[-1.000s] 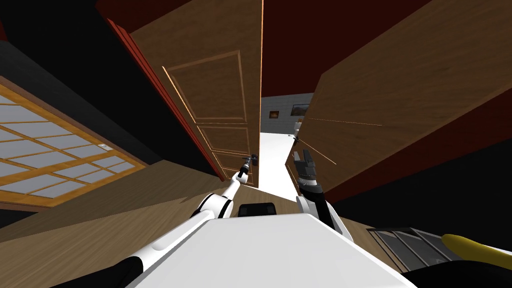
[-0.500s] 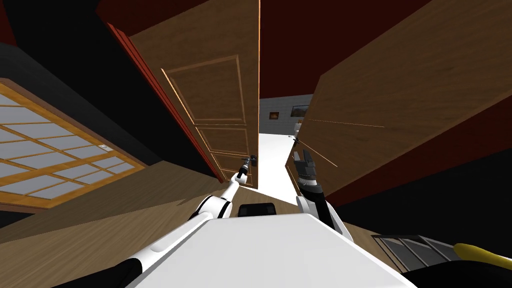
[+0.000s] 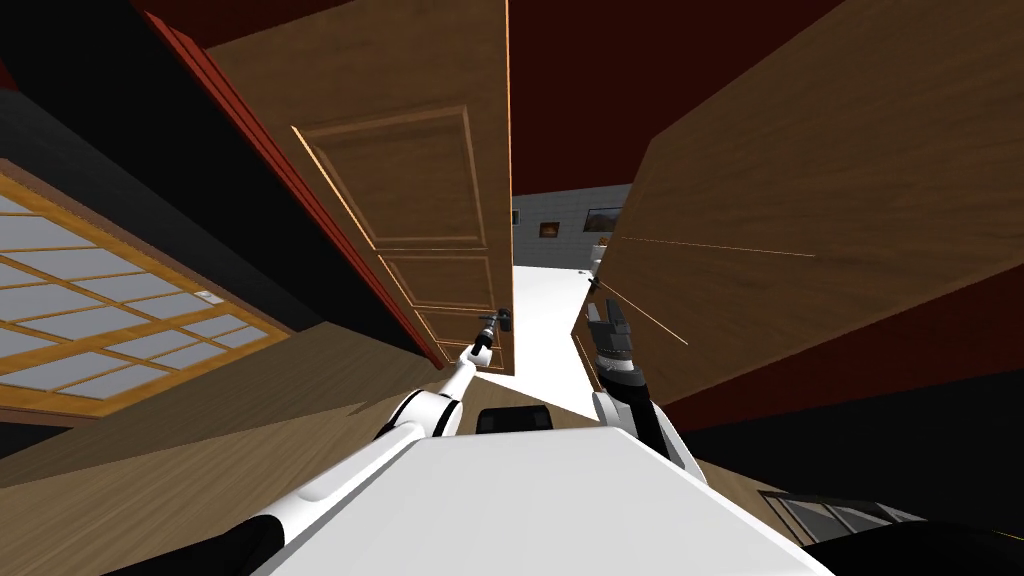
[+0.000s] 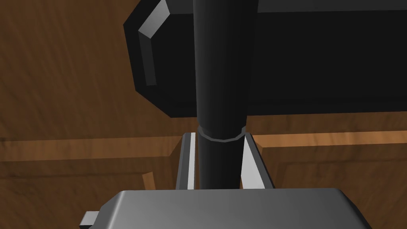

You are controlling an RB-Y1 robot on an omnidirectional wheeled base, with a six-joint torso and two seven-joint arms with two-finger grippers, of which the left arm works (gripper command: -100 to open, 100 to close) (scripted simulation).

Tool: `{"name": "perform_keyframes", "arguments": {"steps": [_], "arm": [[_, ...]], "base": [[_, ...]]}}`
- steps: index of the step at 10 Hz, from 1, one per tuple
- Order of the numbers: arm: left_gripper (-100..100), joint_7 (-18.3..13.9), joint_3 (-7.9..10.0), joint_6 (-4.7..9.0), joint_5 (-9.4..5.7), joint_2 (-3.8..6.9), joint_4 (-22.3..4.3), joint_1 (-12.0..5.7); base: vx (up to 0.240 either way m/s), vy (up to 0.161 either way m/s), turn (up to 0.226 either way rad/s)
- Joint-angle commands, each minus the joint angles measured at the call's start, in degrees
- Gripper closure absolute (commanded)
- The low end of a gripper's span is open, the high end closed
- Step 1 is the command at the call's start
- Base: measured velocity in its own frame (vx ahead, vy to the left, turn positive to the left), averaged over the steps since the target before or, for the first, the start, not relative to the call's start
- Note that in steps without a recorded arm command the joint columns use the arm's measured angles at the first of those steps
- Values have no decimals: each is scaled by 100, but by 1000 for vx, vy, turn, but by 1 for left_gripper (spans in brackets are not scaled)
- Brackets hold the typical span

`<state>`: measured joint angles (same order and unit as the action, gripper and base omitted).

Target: Push the door open

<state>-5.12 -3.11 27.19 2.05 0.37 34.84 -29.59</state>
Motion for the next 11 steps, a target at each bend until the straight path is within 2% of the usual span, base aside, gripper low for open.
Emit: {"name": "perform_keyframes", "arguments": {"steps": [1,2,3,5,6,8,10,11], "arm": [[100,73,171,66,-61,117,-124,-86],[100,73,171,66,-61,117,54,-62],[100,104,247,63,-88,167,-122,-80],[100,104,247,63,-88,167,-122,-80],[100,153,372,59,-134,240,-118,-69],[100,206,504,54,-182,306,-114,-58],[100,206,504,54,-182,306,-53,-58],[100,206,504,54,-182,306,-114,-58]], "base": [[143,-100,43],[128,-85,65],[132,-92,27],[76,-61,32],[112,-98,37],[127,-143,81],[99,-82,37],[18,-3,-2]]}}
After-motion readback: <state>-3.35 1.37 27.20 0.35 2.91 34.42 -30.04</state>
